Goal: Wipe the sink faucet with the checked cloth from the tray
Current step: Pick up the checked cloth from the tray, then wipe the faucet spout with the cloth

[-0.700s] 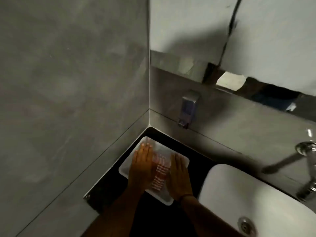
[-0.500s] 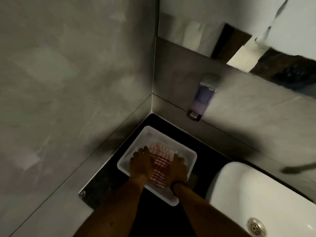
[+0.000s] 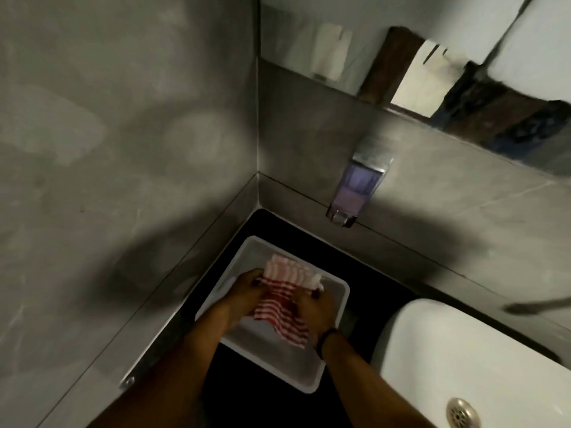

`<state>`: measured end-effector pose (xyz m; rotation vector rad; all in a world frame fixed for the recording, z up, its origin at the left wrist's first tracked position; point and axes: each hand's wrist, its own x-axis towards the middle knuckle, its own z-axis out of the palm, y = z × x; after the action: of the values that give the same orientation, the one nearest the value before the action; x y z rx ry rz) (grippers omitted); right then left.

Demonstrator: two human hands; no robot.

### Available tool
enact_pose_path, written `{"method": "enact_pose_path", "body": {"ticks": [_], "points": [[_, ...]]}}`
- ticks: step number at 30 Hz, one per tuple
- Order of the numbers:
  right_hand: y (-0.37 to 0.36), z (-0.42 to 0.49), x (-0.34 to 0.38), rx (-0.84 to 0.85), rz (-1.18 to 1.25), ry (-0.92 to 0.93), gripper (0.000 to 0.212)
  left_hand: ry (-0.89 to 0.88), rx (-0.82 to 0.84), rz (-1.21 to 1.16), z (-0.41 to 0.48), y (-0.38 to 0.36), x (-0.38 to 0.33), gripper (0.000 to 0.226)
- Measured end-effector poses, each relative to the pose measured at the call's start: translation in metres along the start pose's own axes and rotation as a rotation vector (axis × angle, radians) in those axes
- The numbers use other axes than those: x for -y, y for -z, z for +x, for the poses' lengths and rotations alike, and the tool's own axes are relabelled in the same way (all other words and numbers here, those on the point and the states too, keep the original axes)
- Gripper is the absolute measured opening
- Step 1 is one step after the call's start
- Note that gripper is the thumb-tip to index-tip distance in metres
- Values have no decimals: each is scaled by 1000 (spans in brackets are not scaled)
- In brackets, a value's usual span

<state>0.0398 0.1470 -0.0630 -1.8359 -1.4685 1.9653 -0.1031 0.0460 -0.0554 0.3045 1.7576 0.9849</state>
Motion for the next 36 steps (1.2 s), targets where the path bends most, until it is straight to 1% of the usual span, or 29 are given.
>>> {"method": "enact_pose_path", "body": {"ticks": [2, 3, 4, 5, 7, 9, 10, 11, 12, 13, 14, 15, 17, 18, 20, 22, 23, 25, 26, 27, 29, 30, 31, 32, 33, 34, 35, 36], "points": [[30, -22, 13, 137, 379, -73, 31, -34, 98, -156, -20, -8, -19, 26], [40, -36, 17, 217, 518, -148, 40, -58, 152, -234, -30, -11, -23, 27], [52, -50, 18, 288, 597, -212, 48, -89, 196, -273, -41, -16, -29, 28], [72, -70, 20, 368, 660, -237, 53, -125, 234, -274, -54, -27, -41, 29], [125, -112, 21, 454, 803, -215, 60, -216, 319, -194, -82, -68, -73, 32], [171, -148, 16, 483, 893, -149, 64, -310, 408, -90, -105, -108, -101, 33], [194, -164, 14, 460, 900, -106, 60, -349, 442, -29, -114, -132, -114, 31], [209, -179, 15, 410, 874, -71, 54, -387, 451, 18, -121, -152, -123, 30], [229, -192, 11, 302, 851, -35, 50, -430, 461, 53, -127, -176, -133, 28], [246, -201, 6, 166, 842, 11, 51, -478, 450, 75, -132, -196, -142, 28], [267, -213, 2, 29, 840, 97, 52, -533, 444, 93, -138, -222, -152, 27], [288, -226, 0, -61, 850, 186, 51, -582, 430, 95, -143, -248, -162, 27], [324, -253, 1, -242, 835, 344, 39, -652, 369, 54, -150, -290, -176, 25], [342, -265, -2, -358, 832, 415, 35, -711, 325, 62, -151, -309, -178, 27], [375, -286, -6, -559, 858, 548, 35, -853, 199, 184, -148, -337, -174, 32], [401, -297, -6, -693, 845, 640, 35, -929, 53, 338, -137, -348, -156, 43], [411, -298, -6, -723, 831, 676, 35, -922, -17, 400, -128, -346, -142, 50], [424, -292, 1, -763, 792, 733, 30, -878, -137, 622, -106, -331, -105, 72], [428, -285, 6, -804, 751, 746, 26, -867, -178, 780, -92, -320, -83, 82], [430, -276, 12, -846, 694, 750, 27, -856, -199, 930, -79, -309, -61, 90], [424, -253, 28, -836, 569, 759, 35, -801, -181, 1152, -61, -288, -25, 102], [417, -241, 36, -814, 503, 757, 39, -790, -164, 1207, -55, -283, -14, 106], [409, -228, 44, -831, 402, 747, 39, -791, -157, 1227, -50, -281, -8, 108], [402, -214, 50, -888, 254, 739, 39, -795, -144, 1230, -47, -280, -6, 110], [396, -199, 55, -951, 57, 739, 40, -806, -125, 1227, -46, -282, -7, 111], [388, -186, 60, -970, -167, 746, 43, -820, -109, 1229, -45, -284, -7, 112], [380, -176, 64, -930, -395, 732, 51, -827, -96, 1234, -46, -286, -7, 112], [373, -166, 67, -877, -612, 679, 61, -822, -86, 1229, -46, -288, -6, 113]]}}
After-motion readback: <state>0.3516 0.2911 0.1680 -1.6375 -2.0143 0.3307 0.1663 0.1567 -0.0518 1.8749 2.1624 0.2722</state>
